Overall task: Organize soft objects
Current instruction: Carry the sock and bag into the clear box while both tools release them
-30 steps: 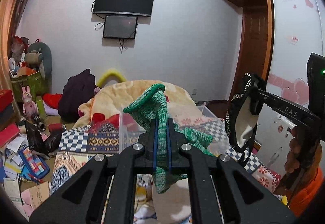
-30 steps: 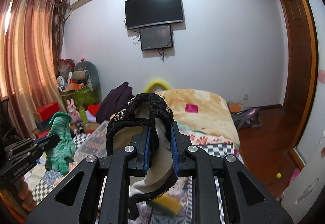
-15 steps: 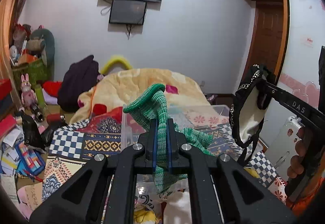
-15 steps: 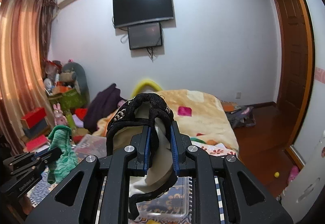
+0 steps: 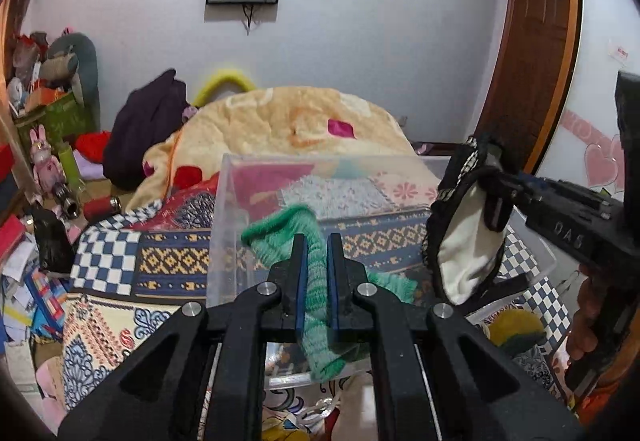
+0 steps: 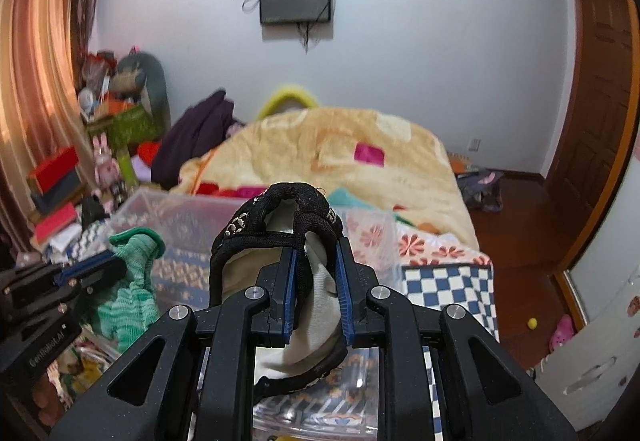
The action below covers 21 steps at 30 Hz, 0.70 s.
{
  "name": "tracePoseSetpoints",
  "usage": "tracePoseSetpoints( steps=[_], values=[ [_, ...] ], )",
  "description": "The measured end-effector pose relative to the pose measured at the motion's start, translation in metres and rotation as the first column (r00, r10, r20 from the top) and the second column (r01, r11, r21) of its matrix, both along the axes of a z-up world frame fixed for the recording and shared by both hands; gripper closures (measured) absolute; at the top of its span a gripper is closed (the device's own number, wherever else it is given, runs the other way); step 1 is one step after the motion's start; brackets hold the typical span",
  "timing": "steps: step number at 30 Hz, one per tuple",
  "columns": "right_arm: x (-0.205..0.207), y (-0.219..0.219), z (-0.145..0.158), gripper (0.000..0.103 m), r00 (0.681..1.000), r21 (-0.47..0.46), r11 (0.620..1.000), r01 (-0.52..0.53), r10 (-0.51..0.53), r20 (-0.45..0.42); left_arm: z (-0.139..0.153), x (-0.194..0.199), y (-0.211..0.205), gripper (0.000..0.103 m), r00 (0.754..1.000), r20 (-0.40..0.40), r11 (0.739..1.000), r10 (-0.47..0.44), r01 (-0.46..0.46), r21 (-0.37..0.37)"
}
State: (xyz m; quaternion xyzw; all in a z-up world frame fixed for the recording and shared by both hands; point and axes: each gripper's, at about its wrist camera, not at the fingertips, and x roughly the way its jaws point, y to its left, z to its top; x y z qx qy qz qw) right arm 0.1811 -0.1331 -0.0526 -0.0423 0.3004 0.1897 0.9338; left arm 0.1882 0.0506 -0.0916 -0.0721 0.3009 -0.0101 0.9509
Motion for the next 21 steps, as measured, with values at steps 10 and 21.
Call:
tracePoseSetpoints(
  steps=[10, 21],
  values=[
    [-0.005, -0.002, -0.002, 0.051, 0.998, -0.069, 0.996, -0.049, 0.046, -0.035, 0.008, -0.012, -0.006, 0.085, 0.999, 0.020, 0.999, -0.036, 0.036, 0.004],
    [-0.033, -0.012, 0.019, 0.032, 0.997, -0.026, 0.998, -0.058, 0.060, 0.057, 0.041, -0.059, -0.013, 0.043, 0.988, 0.145, 0.998, -0.050, 0.044, 0.040]
  ],
)
